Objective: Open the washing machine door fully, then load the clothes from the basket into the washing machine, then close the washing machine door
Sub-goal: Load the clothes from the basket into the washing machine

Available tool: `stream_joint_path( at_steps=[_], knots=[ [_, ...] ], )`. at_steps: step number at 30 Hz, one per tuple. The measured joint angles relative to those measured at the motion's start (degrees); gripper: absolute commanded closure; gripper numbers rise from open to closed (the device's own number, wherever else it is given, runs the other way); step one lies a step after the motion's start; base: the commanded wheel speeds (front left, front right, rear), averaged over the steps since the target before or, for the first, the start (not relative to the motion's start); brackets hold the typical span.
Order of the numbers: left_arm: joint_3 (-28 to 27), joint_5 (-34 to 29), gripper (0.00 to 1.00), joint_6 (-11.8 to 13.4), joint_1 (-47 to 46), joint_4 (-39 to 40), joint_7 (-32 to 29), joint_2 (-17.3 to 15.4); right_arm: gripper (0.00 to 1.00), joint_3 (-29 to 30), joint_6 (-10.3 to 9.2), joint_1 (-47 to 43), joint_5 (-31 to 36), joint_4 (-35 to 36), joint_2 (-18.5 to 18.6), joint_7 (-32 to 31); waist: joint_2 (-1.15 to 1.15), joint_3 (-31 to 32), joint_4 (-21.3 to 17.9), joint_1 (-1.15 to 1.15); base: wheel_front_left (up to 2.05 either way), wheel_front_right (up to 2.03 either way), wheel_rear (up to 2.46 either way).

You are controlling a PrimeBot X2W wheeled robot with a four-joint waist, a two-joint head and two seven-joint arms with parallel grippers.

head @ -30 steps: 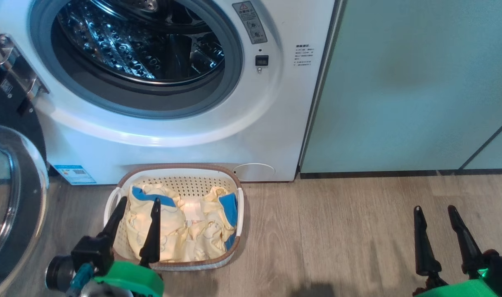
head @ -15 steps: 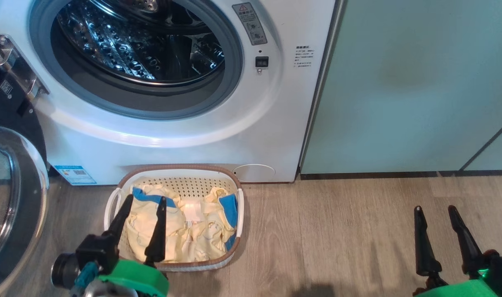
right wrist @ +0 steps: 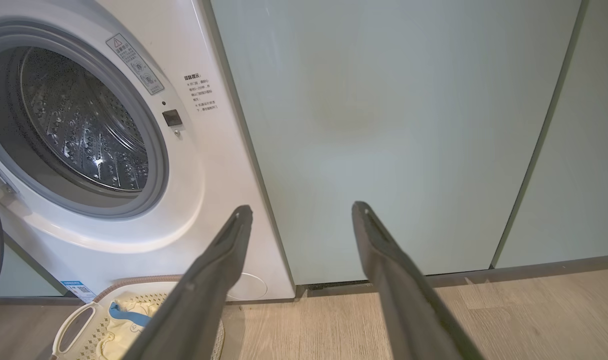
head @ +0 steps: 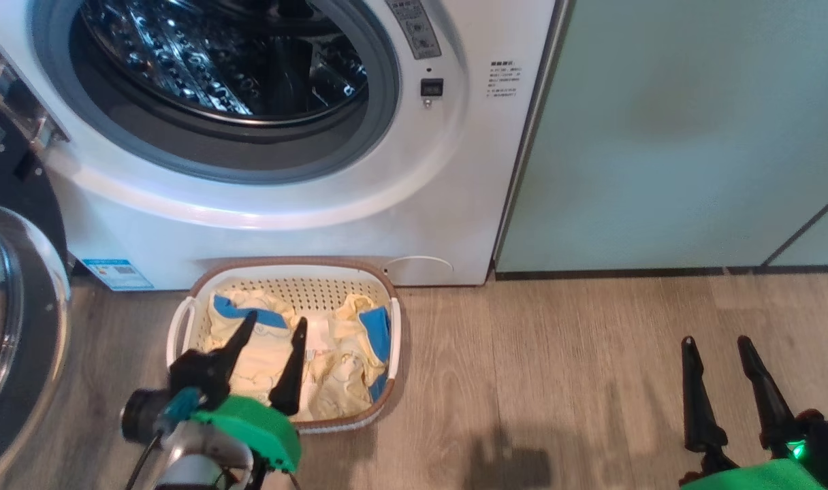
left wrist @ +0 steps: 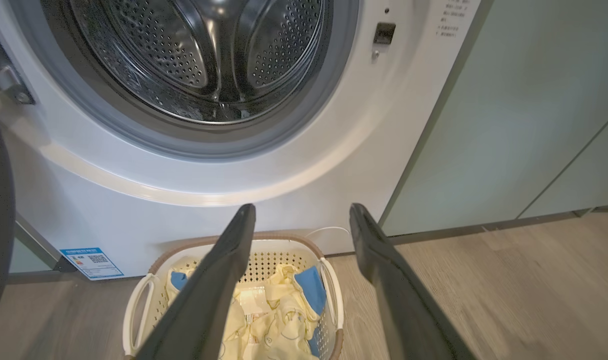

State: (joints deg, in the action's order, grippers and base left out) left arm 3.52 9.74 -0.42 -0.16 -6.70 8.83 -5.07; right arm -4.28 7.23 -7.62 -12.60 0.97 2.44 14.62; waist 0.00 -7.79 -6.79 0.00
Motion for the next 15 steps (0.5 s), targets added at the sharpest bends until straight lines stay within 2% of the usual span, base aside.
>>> stream_joint_path(
  at_steps=[5,15],
  knots=[
    [2.6,-0.1,0.0,-1.6,-5.0,-7.1,-3.7,0.0,0.0,-0.5,0.0,1.5,0.0,0.0,0.0,0.0,0.0,-2.1,-0.4,0.0,0.0,0.0,0.0],
    [5.9,1.6,0.0,-5.1,-19.6,-25.0,-4.7,0.4,0.0,-2.2,0.0,6.7,-0.6,0.8,0.0,0.0,0.0,-9.8,-1.4,0.01,0.0,0.0,0.0]
  ],
)
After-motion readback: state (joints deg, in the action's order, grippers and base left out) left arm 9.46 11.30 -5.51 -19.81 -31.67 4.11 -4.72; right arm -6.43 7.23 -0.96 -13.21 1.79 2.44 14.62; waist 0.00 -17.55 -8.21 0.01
